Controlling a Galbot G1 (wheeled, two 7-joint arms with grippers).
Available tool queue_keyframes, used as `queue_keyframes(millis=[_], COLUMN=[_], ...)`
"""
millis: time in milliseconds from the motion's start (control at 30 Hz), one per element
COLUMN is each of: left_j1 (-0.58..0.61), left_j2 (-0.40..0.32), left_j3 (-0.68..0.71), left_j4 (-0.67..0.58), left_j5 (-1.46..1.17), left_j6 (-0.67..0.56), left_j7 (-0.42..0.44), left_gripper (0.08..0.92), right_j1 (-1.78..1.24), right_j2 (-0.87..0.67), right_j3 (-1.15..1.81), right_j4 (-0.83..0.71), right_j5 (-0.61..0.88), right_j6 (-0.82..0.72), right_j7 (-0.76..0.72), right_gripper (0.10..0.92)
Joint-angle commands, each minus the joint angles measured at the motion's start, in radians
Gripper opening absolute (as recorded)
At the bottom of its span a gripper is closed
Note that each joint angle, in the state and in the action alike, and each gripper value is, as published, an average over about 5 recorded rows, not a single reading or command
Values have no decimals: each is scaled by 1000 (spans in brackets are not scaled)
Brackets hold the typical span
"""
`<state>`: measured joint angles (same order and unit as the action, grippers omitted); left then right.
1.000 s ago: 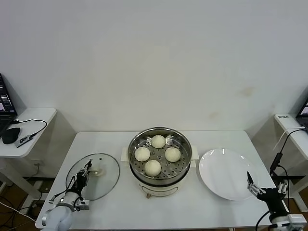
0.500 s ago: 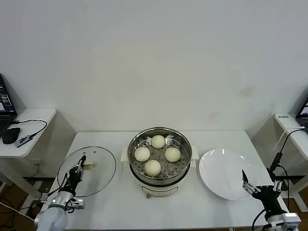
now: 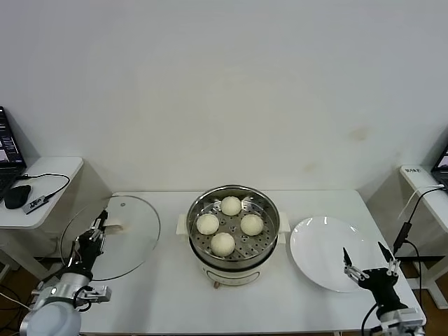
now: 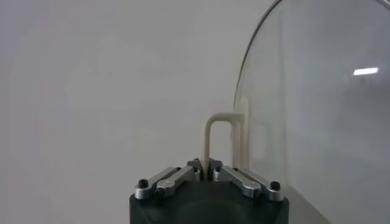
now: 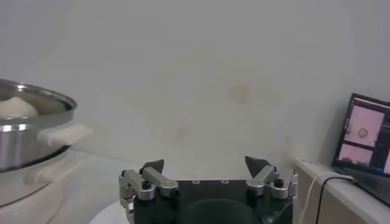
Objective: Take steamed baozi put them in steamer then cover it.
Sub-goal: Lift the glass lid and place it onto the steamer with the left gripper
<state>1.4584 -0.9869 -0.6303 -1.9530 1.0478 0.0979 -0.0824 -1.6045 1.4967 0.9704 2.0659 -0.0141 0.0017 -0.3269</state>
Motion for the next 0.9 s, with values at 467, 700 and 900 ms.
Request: queue_keyframes(millis=[467,700,900], left_j1=[-350,-412,-482], left_j2=[-145,-286,-344], left_j3=[518,595,655], left_j4=[-119,-67,-4], left_j5=[264,366,367], left_j6=[319,364,390], left_j7=[346,412,421], left_gripper=[141,141,141], right_j1=[68,82,80], right_j2=[38,45,47], right_j3=[-95,-105,-104], right_j4=[-108,-138,-149], right_j5=[-212,-240,-250], right_j6=[32,32,30], right_j7=[13,19,22], right_gripper=[823,823,823])
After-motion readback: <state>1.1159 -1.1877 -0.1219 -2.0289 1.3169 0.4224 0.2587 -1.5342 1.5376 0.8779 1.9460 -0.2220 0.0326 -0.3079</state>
